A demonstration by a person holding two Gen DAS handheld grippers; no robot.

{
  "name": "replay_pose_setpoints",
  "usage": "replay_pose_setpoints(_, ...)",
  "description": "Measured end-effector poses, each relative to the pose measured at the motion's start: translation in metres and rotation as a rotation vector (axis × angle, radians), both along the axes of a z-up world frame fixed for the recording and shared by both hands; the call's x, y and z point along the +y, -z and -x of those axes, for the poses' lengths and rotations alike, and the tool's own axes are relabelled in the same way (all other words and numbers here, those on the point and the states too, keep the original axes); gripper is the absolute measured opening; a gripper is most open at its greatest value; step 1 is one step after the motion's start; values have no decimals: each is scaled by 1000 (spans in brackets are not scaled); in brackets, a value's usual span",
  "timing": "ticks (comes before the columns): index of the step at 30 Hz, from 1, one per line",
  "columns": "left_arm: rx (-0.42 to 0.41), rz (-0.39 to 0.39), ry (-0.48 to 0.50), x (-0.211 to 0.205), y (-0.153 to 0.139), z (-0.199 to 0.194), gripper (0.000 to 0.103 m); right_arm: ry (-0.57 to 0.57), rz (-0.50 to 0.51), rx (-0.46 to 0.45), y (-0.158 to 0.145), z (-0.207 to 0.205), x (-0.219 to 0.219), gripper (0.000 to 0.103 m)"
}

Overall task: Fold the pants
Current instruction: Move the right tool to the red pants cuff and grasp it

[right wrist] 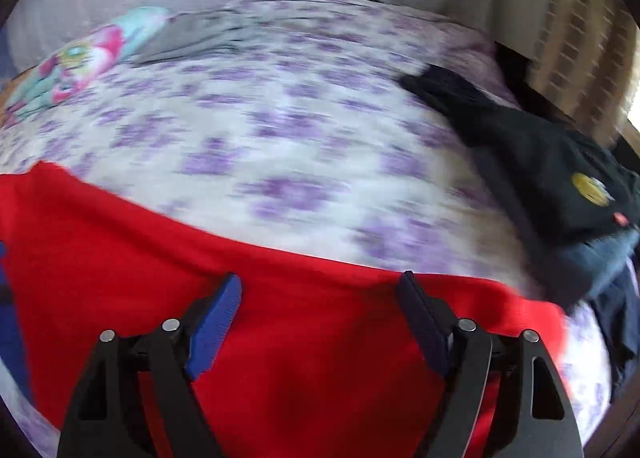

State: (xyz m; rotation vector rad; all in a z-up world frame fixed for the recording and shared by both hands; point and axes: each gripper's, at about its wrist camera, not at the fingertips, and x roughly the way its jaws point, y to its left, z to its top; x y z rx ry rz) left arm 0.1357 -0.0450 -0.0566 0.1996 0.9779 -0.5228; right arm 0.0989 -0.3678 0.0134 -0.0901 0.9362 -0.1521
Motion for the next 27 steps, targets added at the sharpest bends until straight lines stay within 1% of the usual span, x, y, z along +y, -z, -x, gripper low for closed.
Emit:
replay_pose_setpoints(1,-4,-2,2,0,0,1,78,15,6,-3,-1,6,-13,81)
replay_pose_setpoints(2,-9,-9,5,-2,0,0,78,26,9,-8,-5,13,-17,76)
replay_pose_setpoints(4,-13,-20,8,-4,0,1,79,15,-22,-37,-20,30,-15,77)
replay_pose_setpoints(6,-13,-26,10,-4,0,1,80,-57,-87,-77,-33,49,0,77)
replay_pose_setpoints(7,-13,-28,10,-4,0,1,80,-118,-123,-91,-37,58,11,77)
replay_pose_setpoints(8,-14,-29,10,-4,0,1,80,-158,-128,-93,-37,65,20,77)
replay_pose_setpoints(9,-14,-29,10,-4,0,1,80,-188,-110,-81,-35,71,28,77)
replay_pose_setpoints(10,-13,-28,10,-4,0,1,80,-207,-64,-51,-25,75,35,77)
replay_pose_setpoints(11,-14,-28,9,-4,0,2,80,-202,-12,-20,-15,78,37,77)
replay_pose_setpoints(12,-14,-28,10,-4,0,2,80,-188,21,-3,-5,81,33,80)
replay_pose_setpoints(13,-16,-31,12,-5,0,3,80,-173,-24,-20,-3,87,22,82)
replay_pose_setpoints(15,-19,-39,14,-5,1,3,81,-124,-146,-9,-6,92,-1,81)
replay_pose_setpoints(16,-21,-43,14,-5,1,3,81,-102,-167,-17,-12,97,-7,81)
replay_pose_setpoints(18,-18,-49,11,-6,0,3,82,-90,-147,-42,-20,104,-10,81)
replay_pose_setpoints(19,-16,-52,9,-6,-1,3,82,-90,-155,-60,-26,109,-10,81)
replay_pose_setpoints(21,-23,-66,7,-9,-6,5,82,-94,-186,-106,-37,116,-12,81)
replay_pose_setpoints(22,-29,-61,13,-11,-10,8,82,-100,-216,-145,-45,117,-14,82)
replay_pose_setpoints(25,-65,-21,63,-24,-25,20,82,-90,-276,-240,-59,112,-27,82)
replay_pose_setpoints(26,-86,-16,89,-32,-30,26,82,-71,-282,-243,-57,106,-34,83)
replay_pose_setpoints(27,-97,-18,102,-36,-32,29,82,-48,-289,-219,-52,100,-42,83)
